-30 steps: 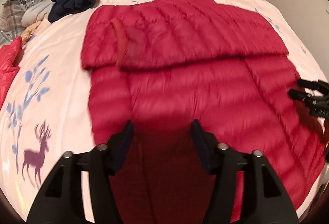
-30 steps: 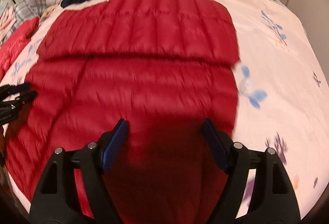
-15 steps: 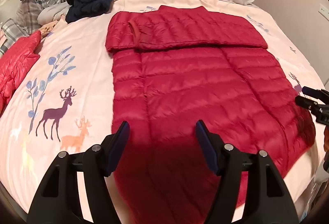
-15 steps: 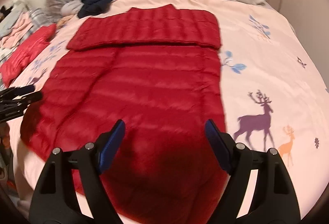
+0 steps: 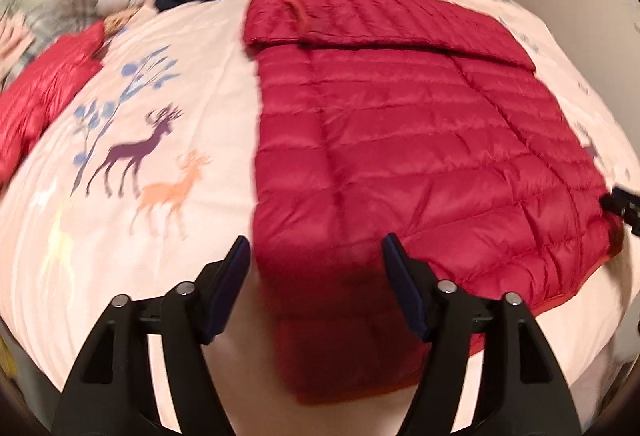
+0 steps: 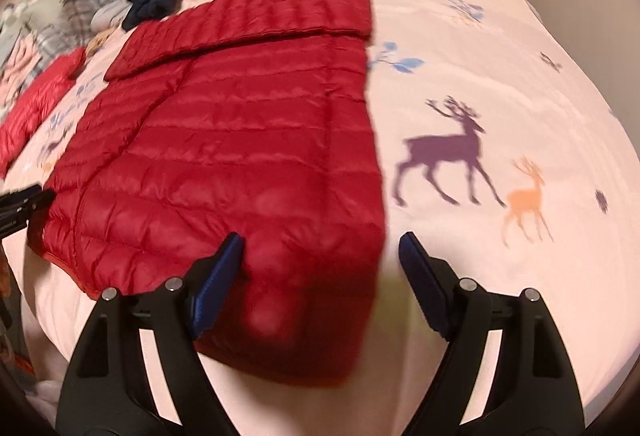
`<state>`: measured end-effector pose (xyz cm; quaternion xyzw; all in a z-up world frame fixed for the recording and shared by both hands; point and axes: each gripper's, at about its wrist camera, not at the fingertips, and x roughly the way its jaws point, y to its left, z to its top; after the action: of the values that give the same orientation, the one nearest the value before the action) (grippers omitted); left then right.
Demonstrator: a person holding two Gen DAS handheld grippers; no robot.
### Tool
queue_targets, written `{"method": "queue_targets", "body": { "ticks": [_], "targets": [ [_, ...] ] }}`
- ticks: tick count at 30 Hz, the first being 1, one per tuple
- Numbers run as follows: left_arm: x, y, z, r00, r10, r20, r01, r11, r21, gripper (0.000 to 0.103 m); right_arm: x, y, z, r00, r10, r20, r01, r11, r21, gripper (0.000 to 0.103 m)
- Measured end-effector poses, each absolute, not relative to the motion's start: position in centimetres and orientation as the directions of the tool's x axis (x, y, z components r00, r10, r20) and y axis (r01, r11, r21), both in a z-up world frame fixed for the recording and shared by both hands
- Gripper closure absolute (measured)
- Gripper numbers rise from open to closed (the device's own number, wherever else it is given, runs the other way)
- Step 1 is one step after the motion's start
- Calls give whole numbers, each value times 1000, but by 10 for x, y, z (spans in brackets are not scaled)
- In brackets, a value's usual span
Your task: Fold large clothes
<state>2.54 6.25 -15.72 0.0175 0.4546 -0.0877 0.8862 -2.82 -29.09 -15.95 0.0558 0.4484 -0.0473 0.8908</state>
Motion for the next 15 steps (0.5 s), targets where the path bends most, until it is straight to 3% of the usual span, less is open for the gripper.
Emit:
{"method": "queue_targets", "body": {
  "ticks": [5, 9, 15],
  "targets": [
    [17, 93, -157, 566, -165, -808, 100, 986, -132, 28, -44, -308, -152, 609, 3, -793, 171, 976, 135, 21],
    [12, 117, -170, 494, -342, -799, 91, 934, -344, 28, -51, -319, -154, 617, 103, -780, 168, 951, 259, 17],
    [10, 120, -182, 459, -488, -742, 105, 859, -501, 26, -49, -321, -167, 597, 227, -769, 147, 912, 383, 17]
  ]
}}
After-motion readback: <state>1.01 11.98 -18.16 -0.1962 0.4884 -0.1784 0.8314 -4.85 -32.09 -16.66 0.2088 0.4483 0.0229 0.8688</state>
